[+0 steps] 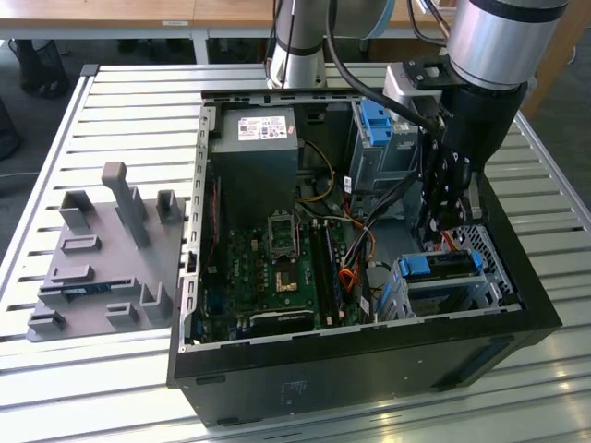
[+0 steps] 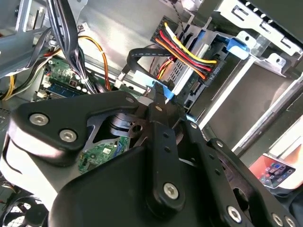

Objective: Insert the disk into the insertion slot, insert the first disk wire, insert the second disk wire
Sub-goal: 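Insert the second disk wire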

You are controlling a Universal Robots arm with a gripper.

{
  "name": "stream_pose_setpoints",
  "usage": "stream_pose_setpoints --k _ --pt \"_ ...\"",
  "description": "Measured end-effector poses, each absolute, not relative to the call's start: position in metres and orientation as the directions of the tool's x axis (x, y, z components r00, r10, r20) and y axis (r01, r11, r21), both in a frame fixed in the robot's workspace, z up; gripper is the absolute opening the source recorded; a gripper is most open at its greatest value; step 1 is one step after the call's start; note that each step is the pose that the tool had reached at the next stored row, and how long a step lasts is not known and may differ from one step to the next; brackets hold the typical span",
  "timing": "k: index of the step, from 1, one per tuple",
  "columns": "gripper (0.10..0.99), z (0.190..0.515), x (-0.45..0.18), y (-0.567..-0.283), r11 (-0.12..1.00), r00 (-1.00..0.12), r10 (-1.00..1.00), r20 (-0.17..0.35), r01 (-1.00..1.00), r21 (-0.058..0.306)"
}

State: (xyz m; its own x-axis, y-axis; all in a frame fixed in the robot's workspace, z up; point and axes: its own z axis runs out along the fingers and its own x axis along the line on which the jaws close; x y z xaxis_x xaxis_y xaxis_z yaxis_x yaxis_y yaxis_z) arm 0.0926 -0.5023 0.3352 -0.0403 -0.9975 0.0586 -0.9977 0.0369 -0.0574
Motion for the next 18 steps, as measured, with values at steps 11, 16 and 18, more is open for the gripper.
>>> stream_pose_setpoints --k 11,16,18 --pt "0.243 0.3443 0.0926 -0.5023 0.036 -0.040 -0.996 0.077 -0.998 -0.058" --pt "0.243 0.3419 0.0926 -0.5023 0.036 -0.040 -0.996 0.078 -0.998 -0.058" --pt "0.224 0.3417 0.0926 -0.5023 0.036 -0.040 -0.996 0.078 -0.998 -0.058"
